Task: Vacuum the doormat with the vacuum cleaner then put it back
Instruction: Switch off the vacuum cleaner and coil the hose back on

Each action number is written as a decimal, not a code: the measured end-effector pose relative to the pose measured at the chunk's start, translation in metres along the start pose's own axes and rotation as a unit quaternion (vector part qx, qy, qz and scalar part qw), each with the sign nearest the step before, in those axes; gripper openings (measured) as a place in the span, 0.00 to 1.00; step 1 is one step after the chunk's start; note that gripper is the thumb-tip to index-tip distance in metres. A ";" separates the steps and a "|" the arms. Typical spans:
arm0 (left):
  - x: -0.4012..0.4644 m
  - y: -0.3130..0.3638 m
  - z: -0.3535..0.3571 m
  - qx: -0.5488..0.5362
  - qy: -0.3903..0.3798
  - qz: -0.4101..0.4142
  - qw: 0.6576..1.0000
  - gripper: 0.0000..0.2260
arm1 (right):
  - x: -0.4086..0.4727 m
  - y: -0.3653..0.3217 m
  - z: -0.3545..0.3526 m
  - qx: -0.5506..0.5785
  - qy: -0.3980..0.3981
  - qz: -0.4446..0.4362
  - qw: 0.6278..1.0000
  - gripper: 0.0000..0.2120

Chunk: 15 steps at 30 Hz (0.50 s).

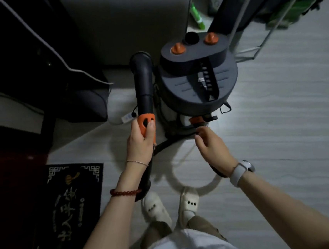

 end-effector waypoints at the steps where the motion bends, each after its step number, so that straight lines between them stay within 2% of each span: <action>1: 0.014 0.003 0.002 0.009 -0.011 0.007 1.000 0.09 | 0.013 -0.004 -0.005 0.011 0.009 0.004 1.000 0.15; 9: 0.108 0.011 0.016 0.010 -0.048 0.013 0.999 0.09 | 0.101 -0.042 -0.025 0.015 0.070 0.025 0.997 0.14; 15: 0.153 0.016 0.022 0.017 -0.061 -0.008 0.998 0.08 | 0.181 -0.073 -0.034 -0.053 0.103 -0.037 0.993 0.13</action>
Point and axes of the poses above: each hand's wrist, its own x-axis towards the middle knuckle, its own z-axis out of the palm, y = z × x, the point moved 1 cm from there along x, towards the middle knuckle, and after that the axes turned 7 degrees about z, right-handed, at the moved point
